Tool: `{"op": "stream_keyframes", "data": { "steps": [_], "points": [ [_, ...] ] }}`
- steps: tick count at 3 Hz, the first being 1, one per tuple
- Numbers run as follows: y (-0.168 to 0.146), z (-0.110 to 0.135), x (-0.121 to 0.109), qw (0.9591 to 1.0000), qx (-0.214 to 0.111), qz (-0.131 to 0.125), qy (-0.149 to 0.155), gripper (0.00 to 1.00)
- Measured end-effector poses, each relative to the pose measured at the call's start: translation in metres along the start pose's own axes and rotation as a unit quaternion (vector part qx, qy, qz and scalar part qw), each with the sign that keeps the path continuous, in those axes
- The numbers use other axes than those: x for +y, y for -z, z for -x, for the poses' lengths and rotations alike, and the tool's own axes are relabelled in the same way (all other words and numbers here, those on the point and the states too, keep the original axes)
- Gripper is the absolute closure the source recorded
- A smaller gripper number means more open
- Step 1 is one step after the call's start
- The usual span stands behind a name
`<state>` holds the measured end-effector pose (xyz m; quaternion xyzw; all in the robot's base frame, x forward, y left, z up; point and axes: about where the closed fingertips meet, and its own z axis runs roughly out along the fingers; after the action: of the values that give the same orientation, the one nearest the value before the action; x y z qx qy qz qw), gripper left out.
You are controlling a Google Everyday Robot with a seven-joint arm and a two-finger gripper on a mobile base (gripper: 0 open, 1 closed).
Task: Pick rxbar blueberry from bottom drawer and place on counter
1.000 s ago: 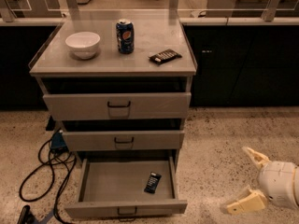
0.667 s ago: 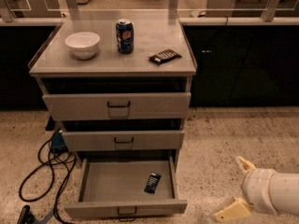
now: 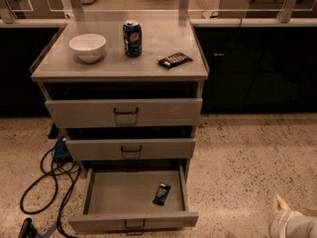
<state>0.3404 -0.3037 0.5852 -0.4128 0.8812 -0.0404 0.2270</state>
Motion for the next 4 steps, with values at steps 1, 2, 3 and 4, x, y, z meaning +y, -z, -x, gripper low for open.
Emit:
{"op": "stream_keyframes", "data": {
  "steps": [1,2,3,4],
  "points": [
    [-0.041,-0.032,-0.008,0.9991,0.042,-0.005,-0.004,0.00],
    [-0.063,-0.047,-0.004,0.9973,0.071,0.014,-0.003,0.00],
    [-0.063,-0.047,-0.004,0.9974,0.071,0.014,-0.003,0.00],
    [-0.065,-0.034,-0.006,0.9984,0.052,0.021,0.009,0.00]
  ]
}}
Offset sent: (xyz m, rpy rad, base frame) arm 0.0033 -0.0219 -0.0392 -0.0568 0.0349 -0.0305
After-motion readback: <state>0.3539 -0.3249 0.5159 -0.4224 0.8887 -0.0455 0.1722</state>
